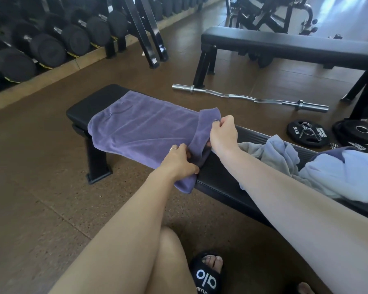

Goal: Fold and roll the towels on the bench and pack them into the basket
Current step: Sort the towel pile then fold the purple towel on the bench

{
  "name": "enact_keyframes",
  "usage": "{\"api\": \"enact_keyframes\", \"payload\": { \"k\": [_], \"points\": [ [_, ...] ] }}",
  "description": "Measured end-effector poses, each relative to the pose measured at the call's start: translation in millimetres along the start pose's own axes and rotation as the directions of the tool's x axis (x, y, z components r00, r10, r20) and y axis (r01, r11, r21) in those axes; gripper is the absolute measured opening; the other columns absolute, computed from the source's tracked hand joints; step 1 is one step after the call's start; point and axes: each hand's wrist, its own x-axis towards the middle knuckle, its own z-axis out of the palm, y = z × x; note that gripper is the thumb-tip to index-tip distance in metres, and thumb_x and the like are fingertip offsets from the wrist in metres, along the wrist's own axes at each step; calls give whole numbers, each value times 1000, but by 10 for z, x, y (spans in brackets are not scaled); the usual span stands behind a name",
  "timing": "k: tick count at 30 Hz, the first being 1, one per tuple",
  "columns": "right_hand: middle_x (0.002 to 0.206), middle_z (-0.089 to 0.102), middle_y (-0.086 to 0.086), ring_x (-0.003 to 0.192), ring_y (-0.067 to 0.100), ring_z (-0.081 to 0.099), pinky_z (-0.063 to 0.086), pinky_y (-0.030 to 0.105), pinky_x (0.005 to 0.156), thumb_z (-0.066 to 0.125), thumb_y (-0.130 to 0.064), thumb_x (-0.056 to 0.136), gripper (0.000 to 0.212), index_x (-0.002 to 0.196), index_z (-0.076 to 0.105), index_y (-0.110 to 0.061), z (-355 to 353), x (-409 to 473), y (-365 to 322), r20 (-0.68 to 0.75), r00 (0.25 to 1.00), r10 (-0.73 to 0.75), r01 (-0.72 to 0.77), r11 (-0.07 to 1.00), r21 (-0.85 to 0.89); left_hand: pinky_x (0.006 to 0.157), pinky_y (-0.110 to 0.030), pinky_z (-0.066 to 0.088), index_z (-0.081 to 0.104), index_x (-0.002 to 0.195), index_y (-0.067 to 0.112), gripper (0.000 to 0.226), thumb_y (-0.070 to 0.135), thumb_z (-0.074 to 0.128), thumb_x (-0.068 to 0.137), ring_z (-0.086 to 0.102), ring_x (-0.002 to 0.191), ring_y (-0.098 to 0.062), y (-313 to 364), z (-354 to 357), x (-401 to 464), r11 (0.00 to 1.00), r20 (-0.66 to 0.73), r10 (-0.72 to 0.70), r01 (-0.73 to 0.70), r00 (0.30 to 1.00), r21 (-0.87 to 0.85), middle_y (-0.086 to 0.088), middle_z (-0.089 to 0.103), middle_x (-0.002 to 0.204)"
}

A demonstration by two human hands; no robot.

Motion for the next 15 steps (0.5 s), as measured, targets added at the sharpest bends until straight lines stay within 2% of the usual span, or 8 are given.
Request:
{"api": "enact_keyframes", "payload": {
  "k": [2, 4, 6, 8, 11, 13, 15],
  "points": [
    [103, 60, 7, 82, 19, 62, 53, 32, 68, 40, -20, 107, 6, 109, 41, -15, -75, -24, -16, -7, 1000, 4, -4, 1000, 27, 76, -31, 43, 45, 96, 20, 34, 30, 75, 83, 48, 85, -15, -1, 14, -22, 1000, 6, 10, -10, 1000, 11, -2, 40, 112],
    [105, 60, 9, 82, 22, 65, 52, 25, 58, 41, -18, 107, 6, 111, 42, -14, -155, -26, -62, -3, 999, 34, -34, 999, 41, 85, -34, 46, 47, 88, 21, 26, 32, 71, 87, 50, 89, -18, 12, 34, -34, 1000, 21, 0, -1, 1000, 25, -3, 38, 116],
    [106, 56, 6, 78, 16, 58, 39, 15, 50, 41, -17, 107, 15, 120, 45, -11, -221, 23, -71, -5, 999, 48, -48, 999, -10, 96, -36, 46, 53, 82, 22, 18, 32, 66, 91, 52, 102, -22, 35, 61, -37, 999, 34, -19, 18, 999, 31, -4, 37, 123],
    [107, 53, 5, 83, 14, 52, 32, 15, 51, 43, -17, 107, 22, 128, 45, -9, -256, 82, -41, -7, 999, 46, -46, 998, -43, 100, -35, 43, 56, 78, 24, 18, 31, 63, 93, 50, 110, -22, 64, 86, -30, 999, 27, -26, 25, 999, 36, -4, 35, 128],
    [111, 56, 7, 90, 17, 57, 44, 22, 62, 47, -17, 105, 26, 129, 46, -9, -250, 116, 11, 32, 995, 97, -96, 995, -22, 98, -37, 46, 54, 79, 22, 23, 36, 70, 88, 52, 106, -23, 88, 119, -32, 997, 18, -57, 56, 998, 54, -3, 36, 122],
    [112, 60, 10, 85, 22, 67, 57, 29, 59, 52, -15, 102, 26, 128, 48, -8, -225, 92, 60, 106, 979, 176, -184, 981, 65, 91, -36, 48, 49, 81, 22, 30, 36, 76, 83, 51, 99, -23, 104, 123, -51, 995, 10, -71, 70, 997, 68, -2, 37, 117],
    [110, 64, 15, 78, 25, 71, 63, 33, 59, 62, -14, 94, 36, 126, 49, -5, -184, 43, 82, 211, 947, 241, -281, 942, 184, 84, -34, 48, 45, 84, 24, 35, 32, 79, 80, 51, 95, -22, 122, 99, -76, 994, -6, -61, 61, 998, 92, -2, 38, 116]
  ]
}}
